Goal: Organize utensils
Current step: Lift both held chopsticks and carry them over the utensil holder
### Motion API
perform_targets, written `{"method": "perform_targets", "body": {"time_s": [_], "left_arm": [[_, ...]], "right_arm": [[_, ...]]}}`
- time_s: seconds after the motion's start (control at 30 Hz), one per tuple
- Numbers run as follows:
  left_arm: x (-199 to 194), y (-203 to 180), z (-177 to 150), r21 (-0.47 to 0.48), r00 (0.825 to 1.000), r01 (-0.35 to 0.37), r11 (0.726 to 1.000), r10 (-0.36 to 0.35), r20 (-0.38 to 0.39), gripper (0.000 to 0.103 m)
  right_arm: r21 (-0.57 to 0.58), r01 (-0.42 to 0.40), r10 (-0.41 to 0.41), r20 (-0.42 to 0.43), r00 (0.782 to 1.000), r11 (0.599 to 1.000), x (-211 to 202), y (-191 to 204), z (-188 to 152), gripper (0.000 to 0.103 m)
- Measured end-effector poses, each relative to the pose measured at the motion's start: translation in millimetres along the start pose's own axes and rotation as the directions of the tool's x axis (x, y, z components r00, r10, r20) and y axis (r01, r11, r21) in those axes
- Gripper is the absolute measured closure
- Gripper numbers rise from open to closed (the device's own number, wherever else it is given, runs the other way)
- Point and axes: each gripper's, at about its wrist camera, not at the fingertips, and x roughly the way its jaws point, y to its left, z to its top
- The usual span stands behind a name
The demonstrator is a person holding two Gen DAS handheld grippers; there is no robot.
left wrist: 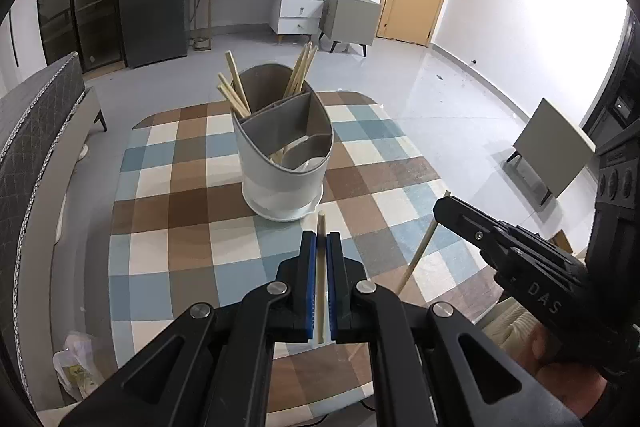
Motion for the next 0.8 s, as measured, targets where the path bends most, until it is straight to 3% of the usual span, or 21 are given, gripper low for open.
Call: {"method": "perform_targets", "body": {"time_s": [0.33, 0.8], "left_arm": [[-13, 15, 31, -0.04, 0.999, 0.031, 0.999, -0.031, 0.011, 0.103], [-38, 44, 115, -0.12, 0.991, 0.075, 0.99, -0.061, 0.118, 0.103]], "right_arm": [[-0.007, -0.016, 0.017, 0.052, 0.999, 1.0, -2, 6, 28, 0.099], [-0.077, -0.048, 0.057, 0.122, 0.991, 0.996, 5, 32, 114, 0.099]]}}
